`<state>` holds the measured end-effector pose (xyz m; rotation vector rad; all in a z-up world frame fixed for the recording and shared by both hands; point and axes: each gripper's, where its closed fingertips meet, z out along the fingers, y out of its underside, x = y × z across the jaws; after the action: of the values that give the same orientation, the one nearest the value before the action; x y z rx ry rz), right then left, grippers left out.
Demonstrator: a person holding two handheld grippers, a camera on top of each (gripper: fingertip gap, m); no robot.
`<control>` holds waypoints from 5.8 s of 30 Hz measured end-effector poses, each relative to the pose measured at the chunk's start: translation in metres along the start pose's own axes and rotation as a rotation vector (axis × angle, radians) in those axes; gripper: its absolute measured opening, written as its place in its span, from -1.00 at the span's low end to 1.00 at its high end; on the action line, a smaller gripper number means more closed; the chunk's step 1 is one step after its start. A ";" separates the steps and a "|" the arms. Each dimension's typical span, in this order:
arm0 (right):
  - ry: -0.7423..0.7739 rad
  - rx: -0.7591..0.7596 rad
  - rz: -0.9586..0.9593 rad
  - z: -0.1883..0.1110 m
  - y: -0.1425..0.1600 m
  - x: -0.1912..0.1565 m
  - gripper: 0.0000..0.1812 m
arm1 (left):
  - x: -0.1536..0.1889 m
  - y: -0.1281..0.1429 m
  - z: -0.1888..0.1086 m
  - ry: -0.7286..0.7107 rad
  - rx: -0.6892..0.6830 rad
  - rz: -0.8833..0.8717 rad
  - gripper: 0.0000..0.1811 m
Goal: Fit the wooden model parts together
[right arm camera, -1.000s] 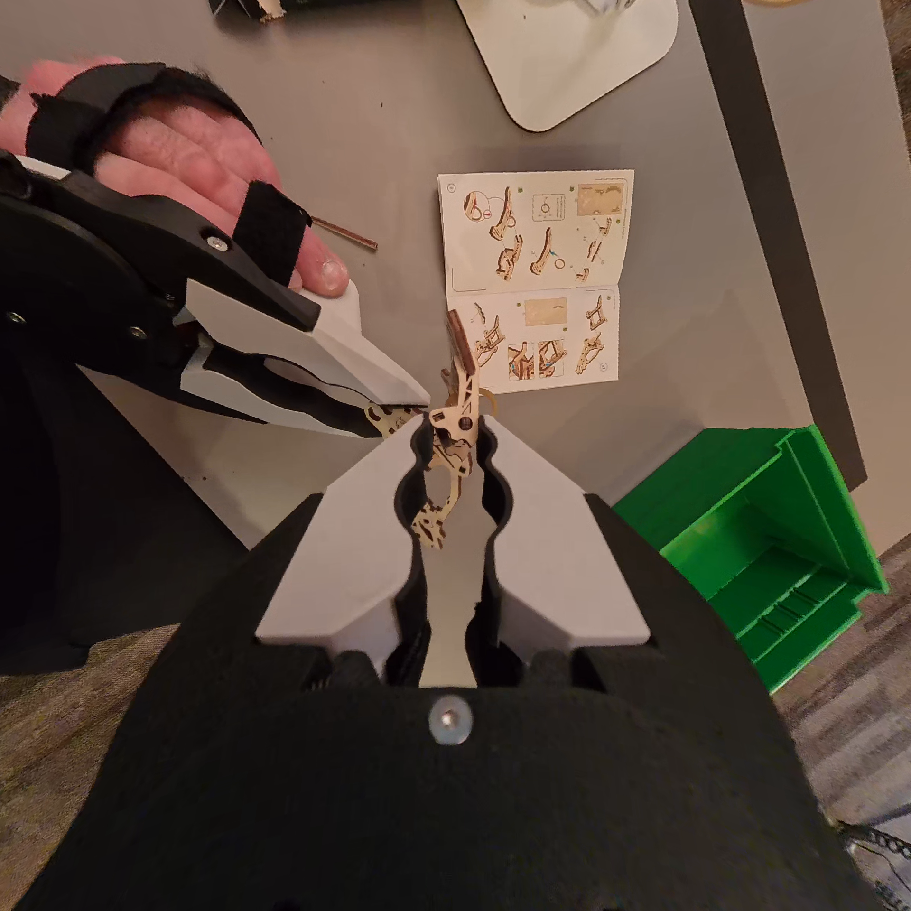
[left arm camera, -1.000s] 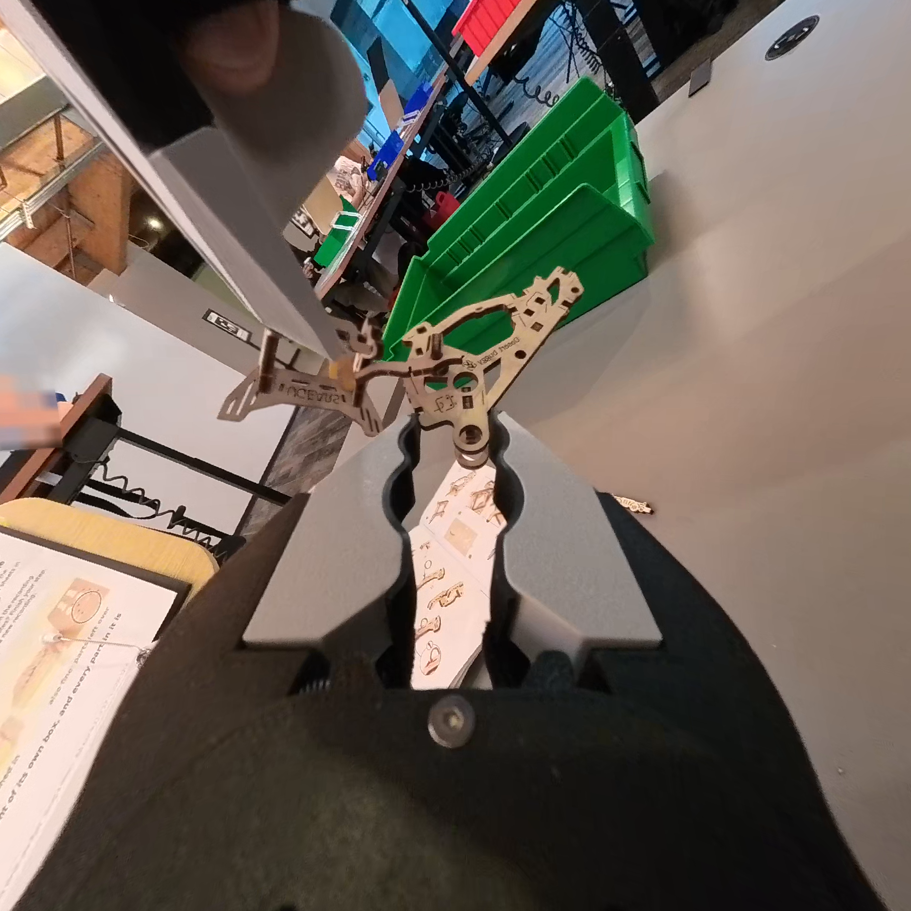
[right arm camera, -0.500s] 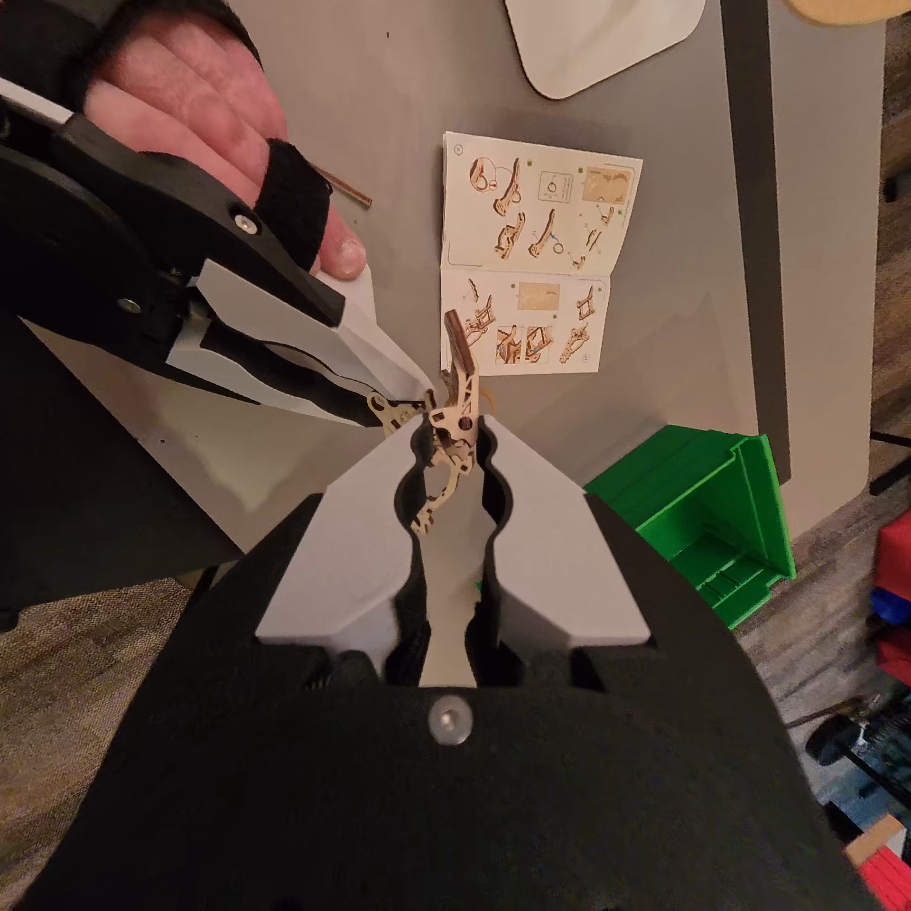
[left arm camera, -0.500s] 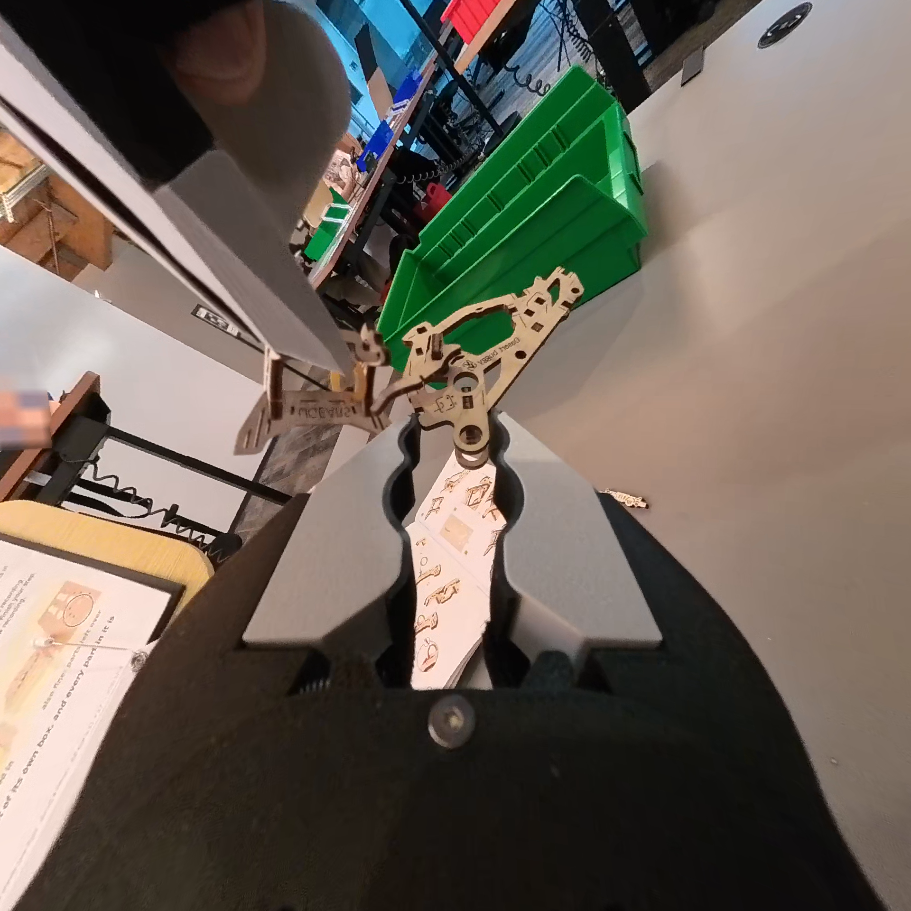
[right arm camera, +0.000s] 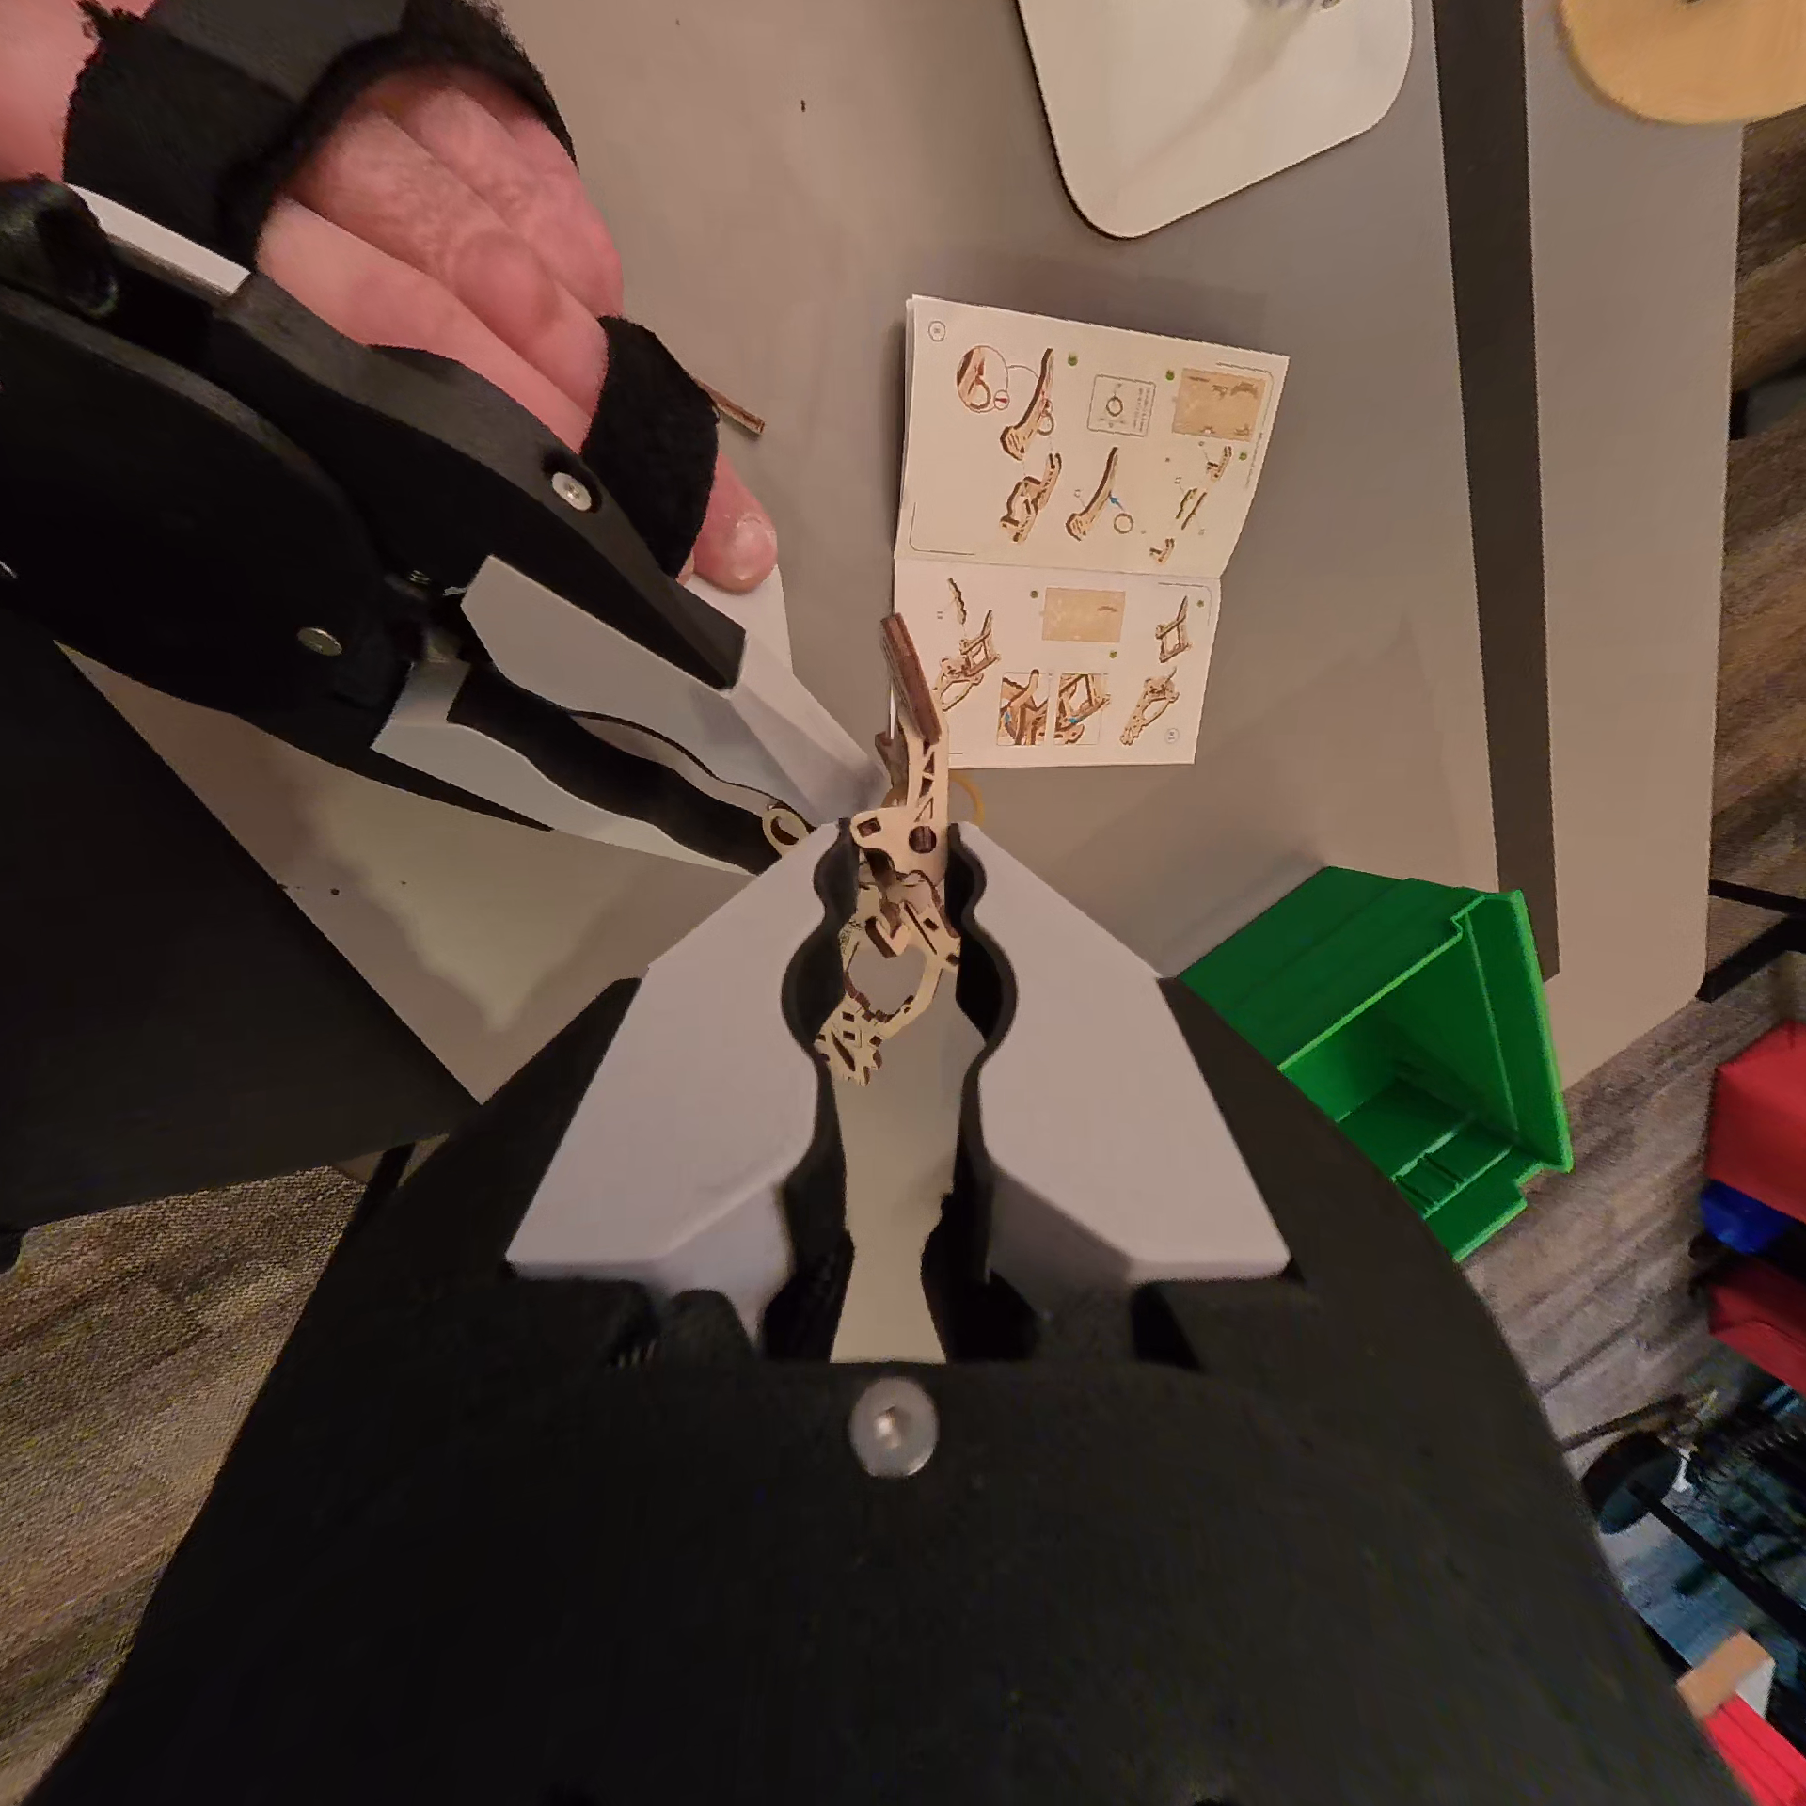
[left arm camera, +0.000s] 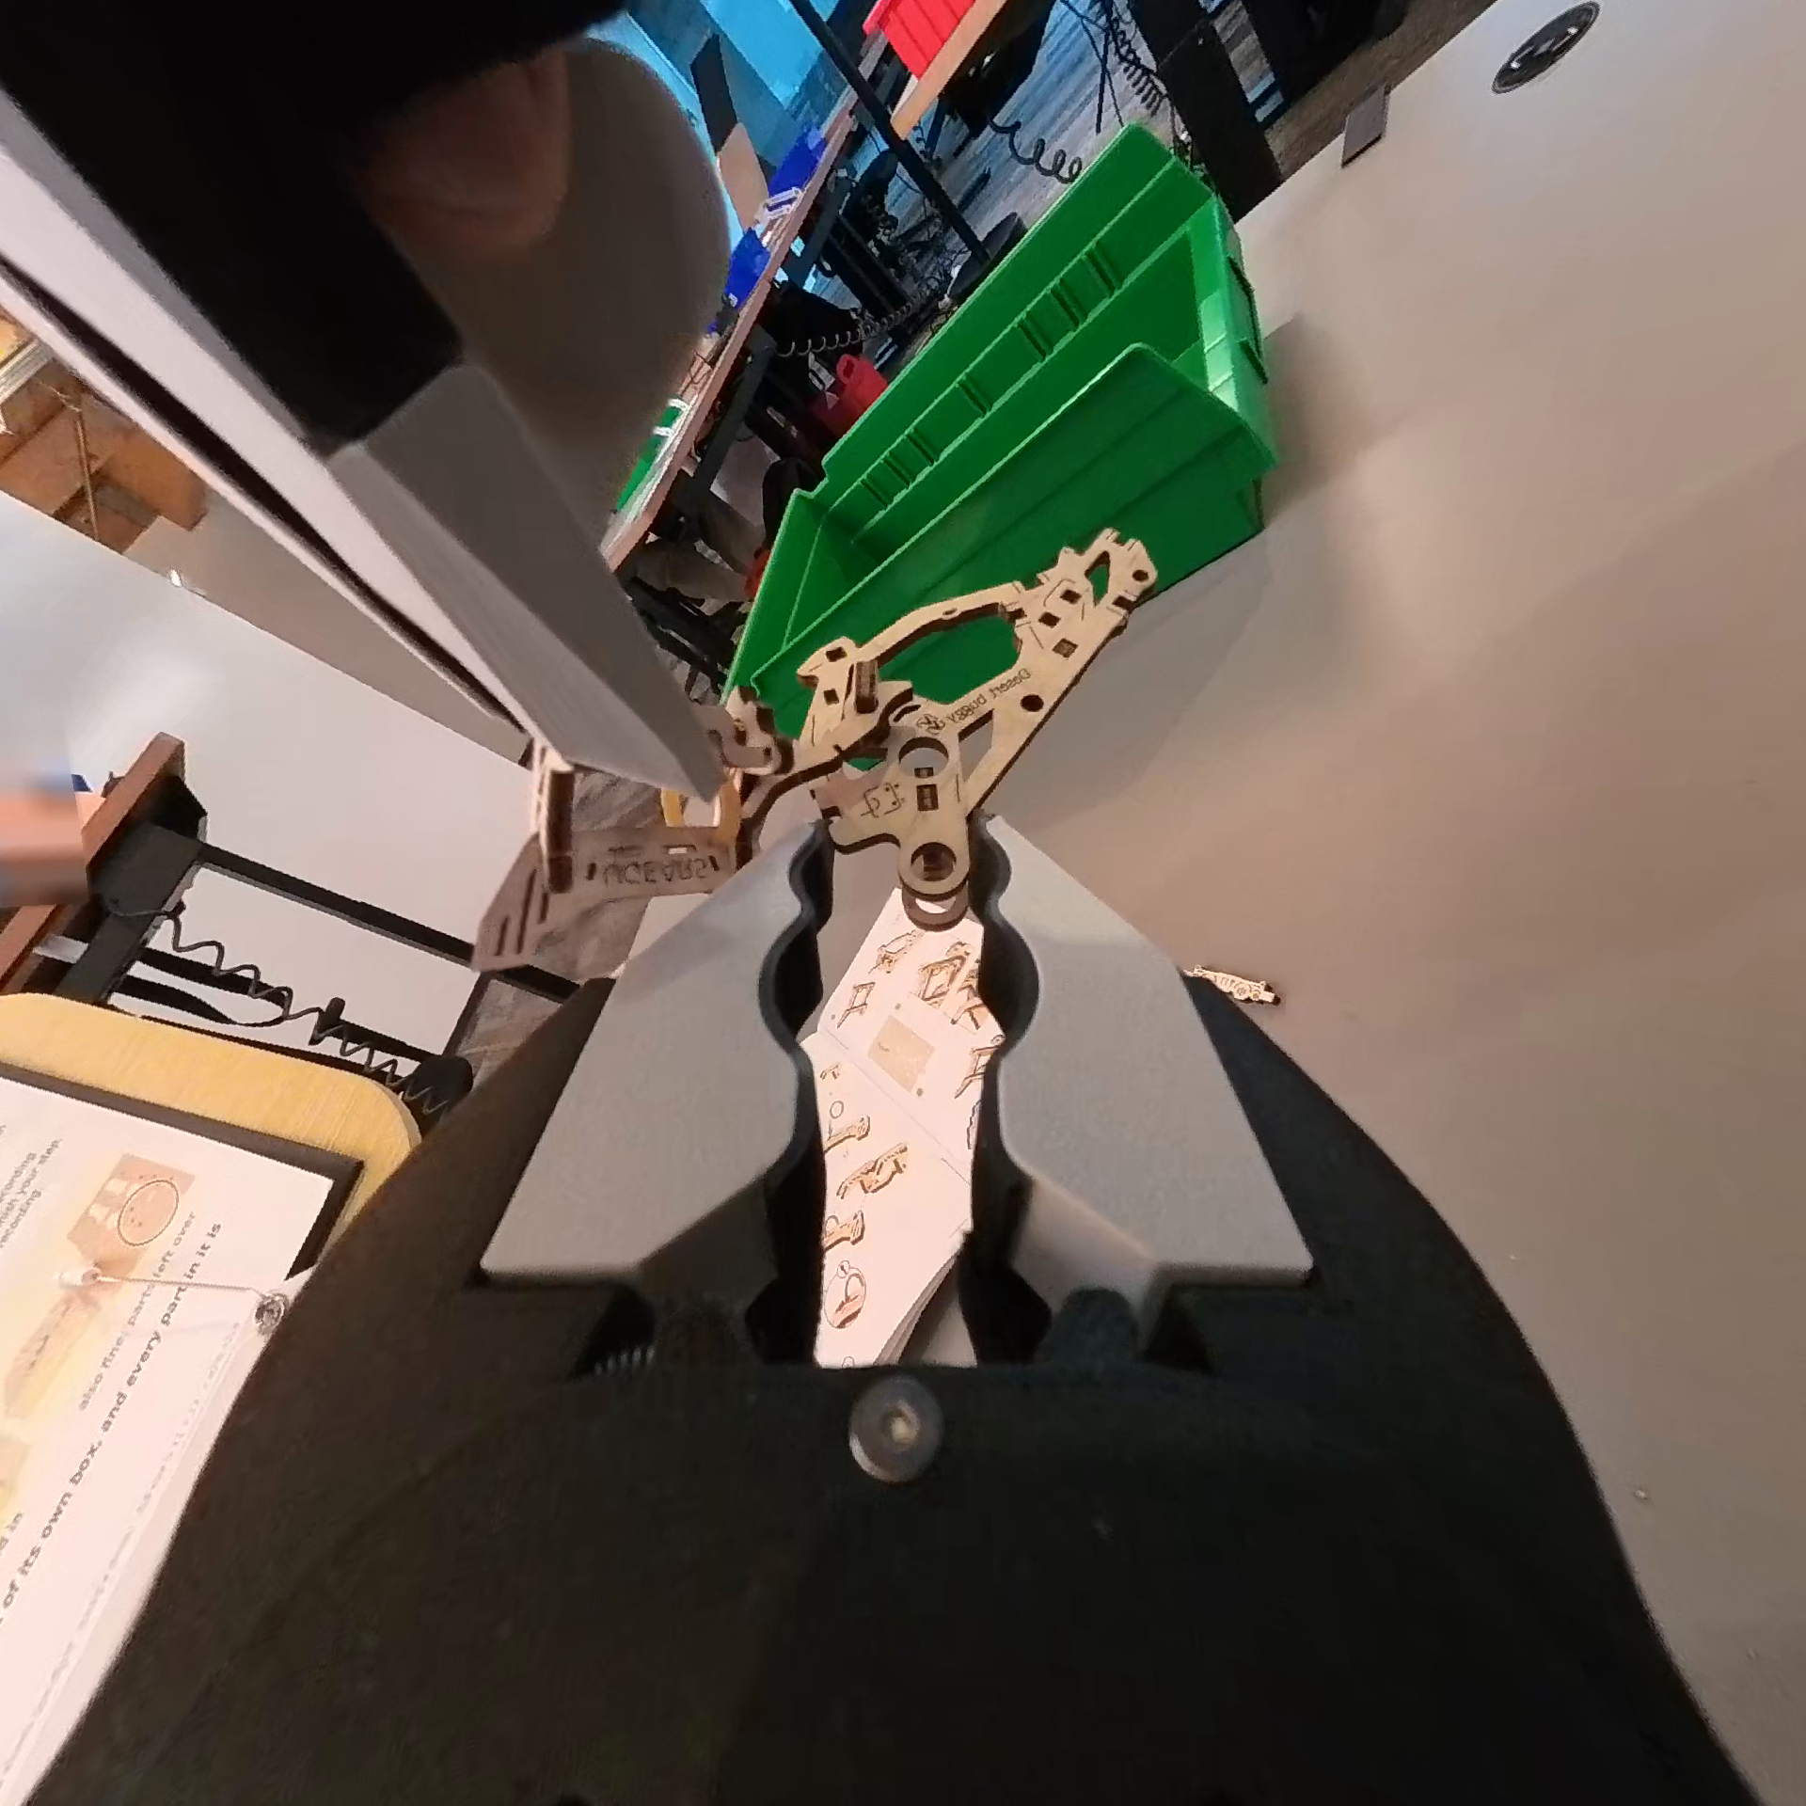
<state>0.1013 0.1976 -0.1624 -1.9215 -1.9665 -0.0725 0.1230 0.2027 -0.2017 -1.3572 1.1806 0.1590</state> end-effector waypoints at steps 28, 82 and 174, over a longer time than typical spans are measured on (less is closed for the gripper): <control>0.144 -0.083 -0.122 0.004 0.002 -0.007 -0.84 | 0.001 0.004 0.002 0.019 -0.032 -0.029 -0.72; 0.118 0.012 -0.024 -0.001 0.029 0.015 -0.85 | -0.011 0.000 -0.005 0.017 0.049 -0.141 -0.73; -0.065 0.097 0.222 -0.005 0.017 0.008 -0.85 | -0.014 -0.015 -0.010 -0.049 0.095 -0.087 -0.74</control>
<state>0.1189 0.2047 -0.1596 -2.0864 -1.7486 0.1452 0.1209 0.1975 -0.1794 -1.3114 1.0727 0.0723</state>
